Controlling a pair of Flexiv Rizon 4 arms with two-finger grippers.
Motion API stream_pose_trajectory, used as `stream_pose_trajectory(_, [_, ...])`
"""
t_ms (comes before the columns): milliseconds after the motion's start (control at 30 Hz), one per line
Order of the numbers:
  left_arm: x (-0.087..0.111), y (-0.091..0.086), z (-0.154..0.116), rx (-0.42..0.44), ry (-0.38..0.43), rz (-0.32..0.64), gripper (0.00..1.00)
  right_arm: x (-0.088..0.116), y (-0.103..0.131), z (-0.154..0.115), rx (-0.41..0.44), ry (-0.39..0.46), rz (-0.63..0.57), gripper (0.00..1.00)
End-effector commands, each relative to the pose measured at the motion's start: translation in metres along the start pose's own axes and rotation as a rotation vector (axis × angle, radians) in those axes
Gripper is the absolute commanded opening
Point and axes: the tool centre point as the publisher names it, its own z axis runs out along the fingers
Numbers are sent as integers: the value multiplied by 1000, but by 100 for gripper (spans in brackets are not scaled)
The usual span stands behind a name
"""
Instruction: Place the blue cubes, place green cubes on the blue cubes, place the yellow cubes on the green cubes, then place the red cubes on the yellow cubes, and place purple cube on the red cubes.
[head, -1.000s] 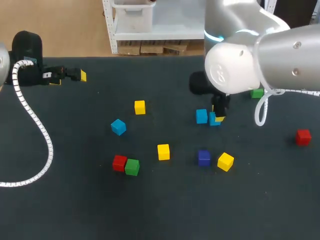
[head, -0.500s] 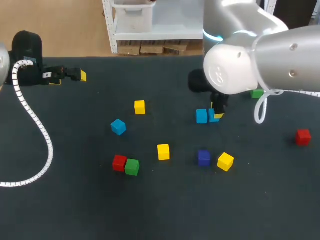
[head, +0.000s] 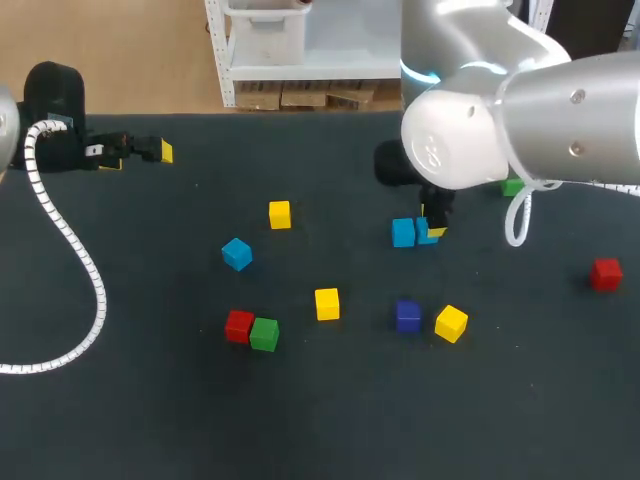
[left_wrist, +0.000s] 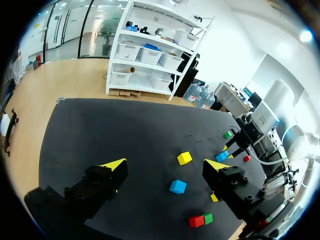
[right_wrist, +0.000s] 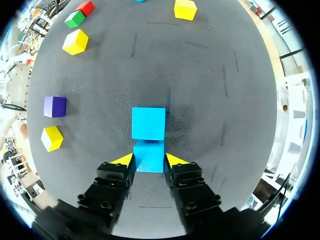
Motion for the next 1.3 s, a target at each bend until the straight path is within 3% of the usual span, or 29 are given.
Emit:
stream_pose_trajectory(33, [1, 2, 0, 12, -6, 2, 100, 0, -3, 3, 0, 4, 8, 100])
stream_pose_trajectory(400, [1, 2, 0, 12, -6, 2, 100, 0, -4, 5, 1, 2, 12, 100])
stream_pose_trajectory(467, [1, 2, 0, 12, -6, 2, 100, -1, -4, 5, 1, 1, 8, 67])
stream_pose_trajectory(567, [1, 2, 0, 12, -6, 2, 100, 0, -5, 6, 8, 2, -1, 49])
stream_pose_trajectory(767, [1, 2, 0, 12, -6, 2, 100, 0, -7, 4, 22, 5, -15, 34])
stream_pose_trajectory(1067, [1, 2, 0, 12, -6, 2, 100, 2, -8, 4, 22, 12, -18, 32])
stream_pose_trajectory(1300, [1, 2, 0, 12, -6, 2, 100, 6, -6, 3, 10, 11, -9, 16])
